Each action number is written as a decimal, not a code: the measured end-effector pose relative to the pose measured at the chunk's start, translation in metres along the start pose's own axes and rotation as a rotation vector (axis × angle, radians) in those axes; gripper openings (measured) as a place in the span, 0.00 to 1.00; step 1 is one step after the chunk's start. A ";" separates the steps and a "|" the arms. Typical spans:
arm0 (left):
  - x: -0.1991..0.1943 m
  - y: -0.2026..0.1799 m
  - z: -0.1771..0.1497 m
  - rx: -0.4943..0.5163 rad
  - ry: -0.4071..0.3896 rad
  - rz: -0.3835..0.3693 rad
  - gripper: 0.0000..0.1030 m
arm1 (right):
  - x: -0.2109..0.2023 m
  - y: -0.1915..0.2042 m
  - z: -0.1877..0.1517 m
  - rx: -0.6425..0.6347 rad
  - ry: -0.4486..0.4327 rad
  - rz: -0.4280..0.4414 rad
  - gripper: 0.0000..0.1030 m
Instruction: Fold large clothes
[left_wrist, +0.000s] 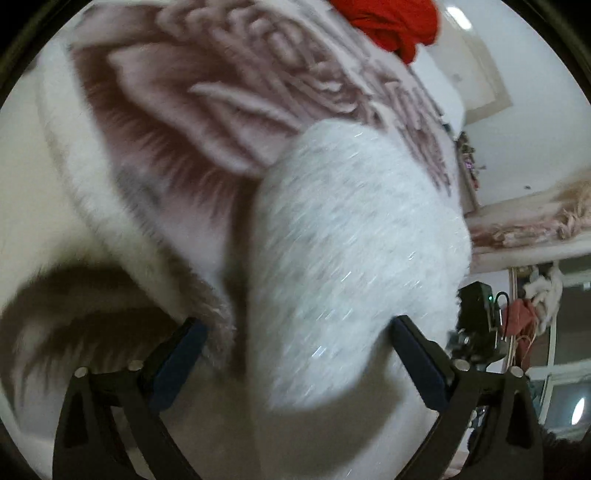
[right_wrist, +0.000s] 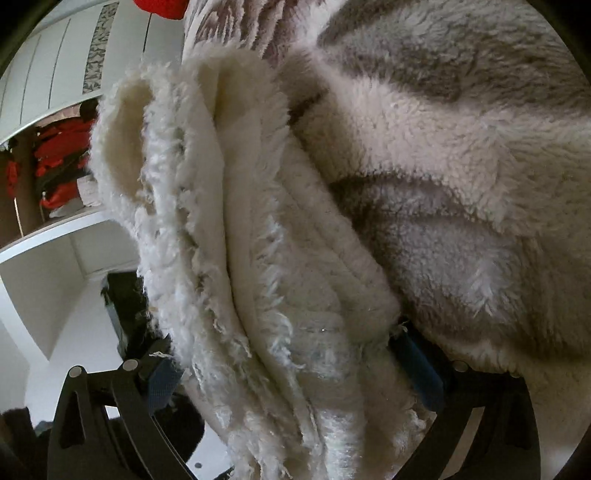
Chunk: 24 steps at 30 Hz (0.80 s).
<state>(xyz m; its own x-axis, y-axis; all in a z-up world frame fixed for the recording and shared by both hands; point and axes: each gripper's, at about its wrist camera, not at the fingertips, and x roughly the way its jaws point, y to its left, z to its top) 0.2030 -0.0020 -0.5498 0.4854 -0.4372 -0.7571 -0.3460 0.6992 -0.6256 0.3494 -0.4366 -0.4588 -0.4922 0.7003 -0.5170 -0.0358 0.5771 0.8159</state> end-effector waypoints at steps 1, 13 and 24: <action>0.000 -0.006 0.002 0.024 -0.008 -0.007 0.74 | 0.007 0.003 0.002 -0.007 -0.002 -0.004 1.00; -0.015 -0.033 0.029 0.128 0.009 0.013 0.49 | -0.005 0.031 -0.040 0.108 -0.205 0.059 0.49; 0.017 -0.029 0.069 0.229 0.154 0.040 0.47 | -0.029 0.048 -0.033 0.097 -0.186 -0.064 0.62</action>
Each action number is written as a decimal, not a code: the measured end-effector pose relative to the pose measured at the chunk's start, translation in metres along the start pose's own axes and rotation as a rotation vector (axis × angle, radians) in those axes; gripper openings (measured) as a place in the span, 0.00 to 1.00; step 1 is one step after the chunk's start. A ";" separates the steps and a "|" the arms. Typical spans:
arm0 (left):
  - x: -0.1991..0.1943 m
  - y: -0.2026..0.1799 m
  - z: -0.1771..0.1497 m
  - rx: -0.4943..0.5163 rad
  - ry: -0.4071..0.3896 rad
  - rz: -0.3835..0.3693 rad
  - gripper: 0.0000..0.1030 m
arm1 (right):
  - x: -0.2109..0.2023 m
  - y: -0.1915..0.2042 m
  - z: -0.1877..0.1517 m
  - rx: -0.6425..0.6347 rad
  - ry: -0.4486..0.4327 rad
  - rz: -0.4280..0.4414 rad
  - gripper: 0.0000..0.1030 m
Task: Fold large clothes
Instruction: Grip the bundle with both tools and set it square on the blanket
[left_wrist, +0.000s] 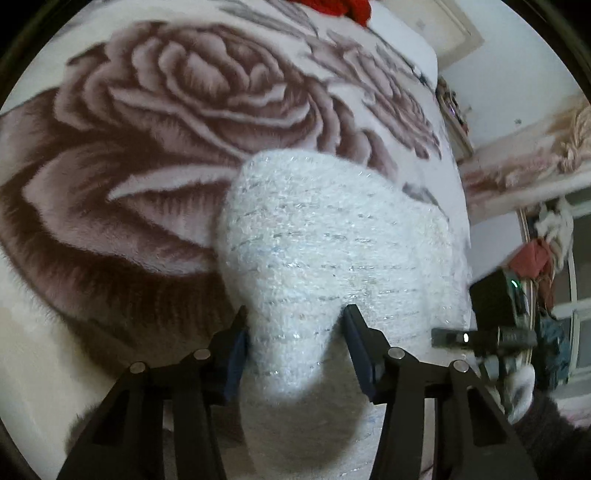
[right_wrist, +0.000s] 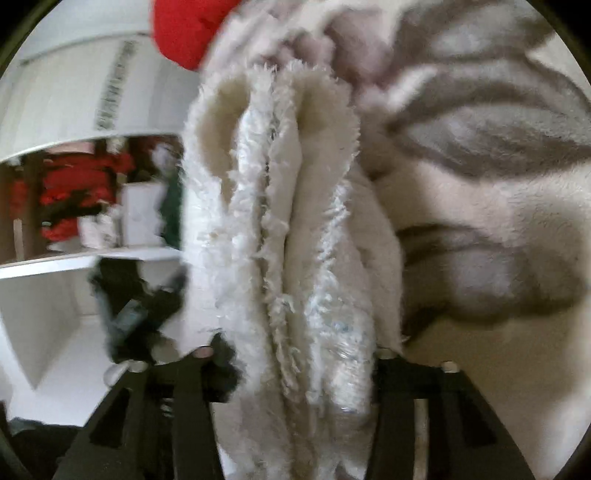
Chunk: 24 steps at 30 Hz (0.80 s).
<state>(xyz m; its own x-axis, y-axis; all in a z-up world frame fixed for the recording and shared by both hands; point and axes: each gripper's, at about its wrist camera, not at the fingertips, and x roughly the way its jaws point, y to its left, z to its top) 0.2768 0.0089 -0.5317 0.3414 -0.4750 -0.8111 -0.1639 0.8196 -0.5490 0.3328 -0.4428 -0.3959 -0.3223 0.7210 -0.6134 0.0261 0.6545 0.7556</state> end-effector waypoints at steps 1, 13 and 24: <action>-0.001 0.002 0.000 0.013 0.006 -0.013 0.50 | 0.008 -0.006 0.002 0.018 0.026 -0.001 0.69; -0.003 0.009 0.004 -0.047 -0.029 -0.139 0.57 | 0.052 -0.038 0.020 0.133 0.029 0.203 0.91; -0.044 -0.032 0.078 0.057 -0.098 -0.142 0.54 | -0.010 0.016 -0.001 0.096 -0.121 0.235 0.49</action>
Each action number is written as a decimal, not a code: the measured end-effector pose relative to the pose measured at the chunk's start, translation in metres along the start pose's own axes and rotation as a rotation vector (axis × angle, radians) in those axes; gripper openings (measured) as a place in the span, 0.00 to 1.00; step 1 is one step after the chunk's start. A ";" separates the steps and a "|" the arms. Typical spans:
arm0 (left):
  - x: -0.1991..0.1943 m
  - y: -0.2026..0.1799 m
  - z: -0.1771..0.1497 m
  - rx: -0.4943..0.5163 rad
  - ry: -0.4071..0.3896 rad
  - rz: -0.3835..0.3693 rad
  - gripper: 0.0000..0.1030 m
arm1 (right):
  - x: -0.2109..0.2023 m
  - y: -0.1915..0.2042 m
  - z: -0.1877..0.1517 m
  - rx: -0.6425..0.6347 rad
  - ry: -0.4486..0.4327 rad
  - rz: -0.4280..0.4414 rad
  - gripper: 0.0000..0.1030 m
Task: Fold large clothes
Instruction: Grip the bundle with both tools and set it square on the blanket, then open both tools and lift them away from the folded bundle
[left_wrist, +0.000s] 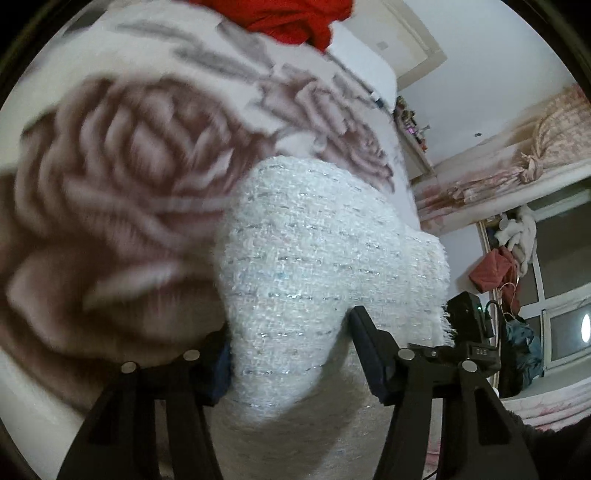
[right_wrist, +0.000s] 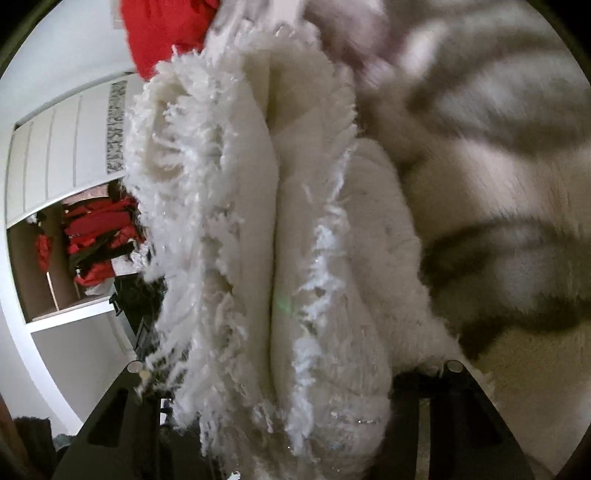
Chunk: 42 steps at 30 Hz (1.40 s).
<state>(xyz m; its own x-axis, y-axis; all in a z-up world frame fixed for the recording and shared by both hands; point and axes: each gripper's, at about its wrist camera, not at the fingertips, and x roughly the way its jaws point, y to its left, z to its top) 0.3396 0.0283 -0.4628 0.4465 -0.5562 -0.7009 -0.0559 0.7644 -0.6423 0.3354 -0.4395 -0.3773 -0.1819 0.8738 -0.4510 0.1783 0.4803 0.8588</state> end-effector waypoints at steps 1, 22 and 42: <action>0.000 -0.005 0.013 0.012 -0.005 -0.004 0.54 | -0.006 0.010 0.006 -0.012 -0.019 0.013 0.49; 0.227 0.050 0.273 0.244 0.141 0.026 0.56 | -0.061 0.002 0.320 0.000 -0.217 -0.076 0.47; 0.076 -0.052 0.163 0.389 -0.096 0.605 0.88 | -0.073 0.178 0.158 -0.184 -0.523 -1.158 0.90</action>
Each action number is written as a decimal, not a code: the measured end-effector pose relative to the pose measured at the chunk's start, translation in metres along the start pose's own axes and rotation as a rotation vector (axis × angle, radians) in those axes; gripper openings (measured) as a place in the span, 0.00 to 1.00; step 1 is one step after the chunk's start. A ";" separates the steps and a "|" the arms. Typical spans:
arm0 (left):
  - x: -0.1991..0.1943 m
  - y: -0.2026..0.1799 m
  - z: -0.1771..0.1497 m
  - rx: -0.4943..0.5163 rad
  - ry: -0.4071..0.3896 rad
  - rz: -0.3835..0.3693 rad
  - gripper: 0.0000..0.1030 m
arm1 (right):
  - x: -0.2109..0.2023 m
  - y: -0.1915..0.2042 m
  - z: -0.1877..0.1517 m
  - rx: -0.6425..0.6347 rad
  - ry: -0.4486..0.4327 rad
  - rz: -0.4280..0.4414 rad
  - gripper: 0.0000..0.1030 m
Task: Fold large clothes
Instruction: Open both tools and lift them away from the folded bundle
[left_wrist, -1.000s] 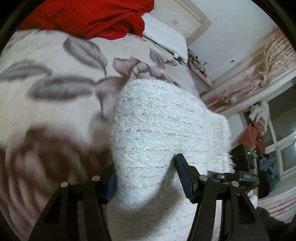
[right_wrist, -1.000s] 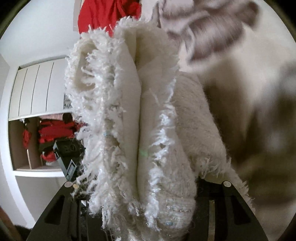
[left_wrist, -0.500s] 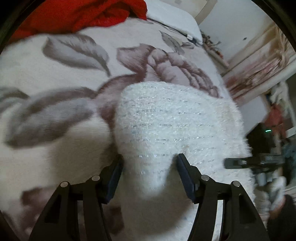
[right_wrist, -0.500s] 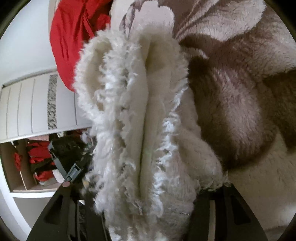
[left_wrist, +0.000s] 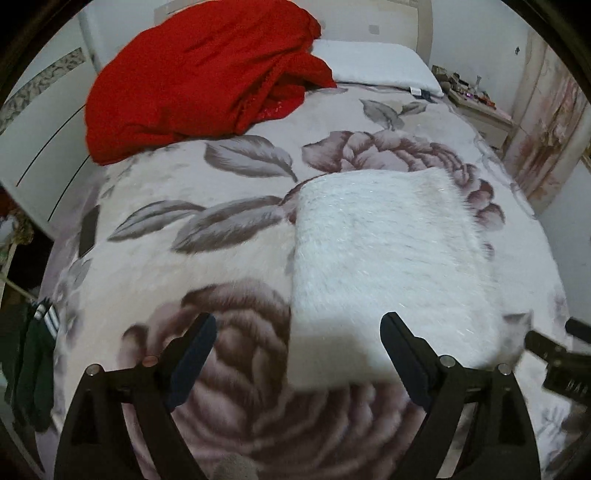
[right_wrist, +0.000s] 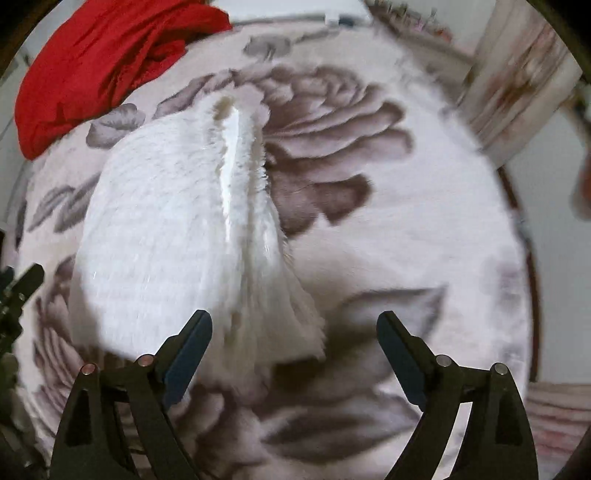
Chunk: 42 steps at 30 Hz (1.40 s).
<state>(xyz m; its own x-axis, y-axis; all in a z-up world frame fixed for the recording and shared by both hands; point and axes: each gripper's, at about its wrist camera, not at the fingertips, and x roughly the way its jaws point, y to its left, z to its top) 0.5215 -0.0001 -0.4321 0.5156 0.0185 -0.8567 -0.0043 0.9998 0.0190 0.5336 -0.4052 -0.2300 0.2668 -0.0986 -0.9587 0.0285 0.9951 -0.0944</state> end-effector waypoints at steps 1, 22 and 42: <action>-0.014 0.000 -0.003 -0.008 -0.005 -0.002 0.88 | -0.016 -0.001 -0.008 0.009 -0.008 -0.002 0.90; -0.394 -0.032 -0.081 -0.068 -0.243 0.002 0.88 | -0.450 -0.023 -0.192 -0.029 -0.343 0.006 0.90; -0.533 -0.039 -0.147 -0.088 -0.361 0.003 0.88 | -0.671 -0.055 -0.332 -0.056 -0.552 0.045 0.90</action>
<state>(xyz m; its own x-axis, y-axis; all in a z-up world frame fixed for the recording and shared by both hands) 0.1209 -0.0478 -0.0521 0.7847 0.0334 -0.6189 -0.0713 0.9968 -0.0366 0.0330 -0.3927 0.3292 0.7320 -0.0279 -0.6807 -0.0417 0.9955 -0.0856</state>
